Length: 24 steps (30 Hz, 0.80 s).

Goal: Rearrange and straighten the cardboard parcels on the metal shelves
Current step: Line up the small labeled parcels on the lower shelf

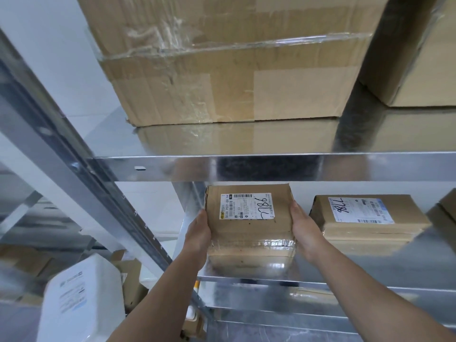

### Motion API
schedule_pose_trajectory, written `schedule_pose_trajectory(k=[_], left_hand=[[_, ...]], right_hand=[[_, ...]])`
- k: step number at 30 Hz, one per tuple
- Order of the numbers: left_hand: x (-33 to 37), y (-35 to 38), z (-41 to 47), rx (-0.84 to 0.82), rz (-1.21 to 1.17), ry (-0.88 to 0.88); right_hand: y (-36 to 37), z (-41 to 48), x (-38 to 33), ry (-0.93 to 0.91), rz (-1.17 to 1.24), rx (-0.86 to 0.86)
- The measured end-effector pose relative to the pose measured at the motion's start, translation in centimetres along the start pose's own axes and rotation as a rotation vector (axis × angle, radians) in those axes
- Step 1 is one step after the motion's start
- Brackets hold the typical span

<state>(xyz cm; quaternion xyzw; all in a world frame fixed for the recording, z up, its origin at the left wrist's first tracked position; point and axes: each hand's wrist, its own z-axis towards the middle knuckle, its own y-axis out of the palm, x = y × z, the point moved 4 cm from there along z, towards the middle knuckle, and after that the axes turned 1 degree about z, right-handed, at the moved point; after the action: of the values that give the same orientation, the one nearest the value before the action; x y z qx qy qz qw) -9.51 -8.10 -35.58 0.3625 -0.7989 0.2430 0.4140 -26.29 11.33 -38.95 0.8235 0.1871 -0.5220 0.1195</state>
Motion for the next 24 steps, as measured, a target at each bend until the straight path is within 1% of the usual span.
schedule_pose_trajectory(k=[3, 5, 6, 8, 10, 11, 15, 18, 21, 24], left_hand=[[0.5, 0.3, -0.7, -0.028, 0.013, 0.014], [1.1, 0.2, -1.3, -0.025, 0.073, 0.046], [1.7, 0.0, -1.7, 0.006, 0.145, 0.083], [3.1, -0.7, -2.3, 0.117, 0.297, 0.211], [4.6, -0.9, -3.4, 0.196, 0.370, 0.335], [5.2, -0.6, -4.2, 0.207, 0.379, 0.383], [6.8, 2.7, -6.7, 0.152, 0.397, 0.533], [7.0, 6.3, -7.4, 0.140, 0.504, 0.544], [6.9, 10.9, -8.5, 0.043, 0.448, 0.551], [6.7, 15.2, -8.9, 0.027, 0.455, 0.558]], right_hand=[[-0.1, -0.3, -0.1, 0.004, 0.001, 0.009], [-0.6, 0.3, 0.1, -0.006, -0.035, 0.010], [-1.0, 0.7, 0.1, -0.013, -0.060, 0.012], [-1.7, 0.4, -0.9, -0.036, -0.114, 0.027], [-2.3, -1.5, -3.0, -0.062, -0.120, 0.067], [-2.9, -2.2, -3.8, -0.070, -0.118, 0.098], [-5.8, -3.4, -5.8, -0.106, -0.111, 0.202], [-7.7, -3.4, -6.5, -0.113, -0.122, 0.208], [-10.3, -3.2, -7.1, -0.122, -0.075, 0.228], [-13.6, -3.0, -8.0, -0.158, -0.090, 0.237]])
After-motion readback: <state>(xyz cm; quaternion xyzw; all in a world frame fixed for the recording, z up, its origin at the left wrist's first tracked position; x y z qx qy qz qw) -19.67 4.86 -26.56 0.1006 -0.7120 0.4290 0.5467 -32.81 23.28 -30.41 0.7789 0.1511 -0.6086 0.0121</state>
